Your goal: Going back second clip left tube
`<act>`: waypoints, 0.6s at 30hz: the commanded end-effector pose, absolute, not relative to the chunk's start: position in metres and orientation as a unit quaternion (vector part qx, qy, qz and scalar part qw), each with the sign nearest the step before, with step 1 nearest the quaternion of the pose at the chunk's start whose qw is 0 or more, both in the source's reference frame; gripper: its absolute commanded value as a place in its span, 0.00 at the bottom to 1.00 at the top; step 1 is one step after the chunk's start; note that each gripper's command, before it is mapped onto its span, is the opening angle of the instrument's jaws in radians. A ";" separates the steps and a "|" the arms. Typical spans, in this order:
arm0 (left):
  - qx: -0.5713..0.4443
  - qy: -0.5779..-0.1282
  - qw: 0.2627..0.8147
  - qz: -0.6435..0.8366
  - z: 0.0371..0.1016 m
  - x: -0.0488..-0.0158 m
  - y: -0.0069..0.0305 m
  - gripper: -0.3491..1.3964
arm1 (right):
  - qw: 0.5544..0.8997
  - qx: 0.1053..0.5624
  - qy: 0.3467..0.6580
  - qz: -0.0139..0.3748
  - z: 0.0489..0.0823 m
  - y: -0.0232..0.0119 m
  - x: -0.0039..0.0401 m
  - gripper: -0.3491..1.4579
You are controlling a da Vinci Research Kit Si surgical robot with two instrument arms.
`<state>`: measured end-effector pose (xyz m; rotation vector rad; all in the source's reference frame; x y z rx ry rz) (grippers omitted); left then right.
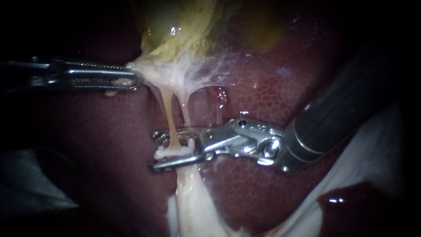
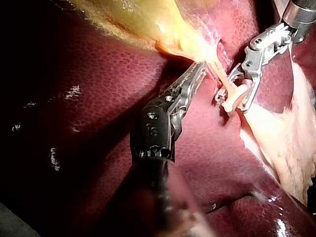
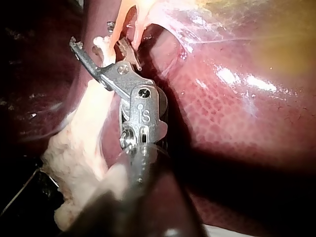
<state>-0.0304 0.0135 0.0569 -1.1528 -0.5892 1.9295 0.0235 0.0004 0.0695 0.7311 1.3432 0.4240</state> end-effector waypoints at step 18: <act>-0.455 -0.233 0.397 0.762 0.0568 -0.0301 0.0134 0.00 | 0.773 0.241 0.576 0.111 0.0639 0.0029 0.0128 0.47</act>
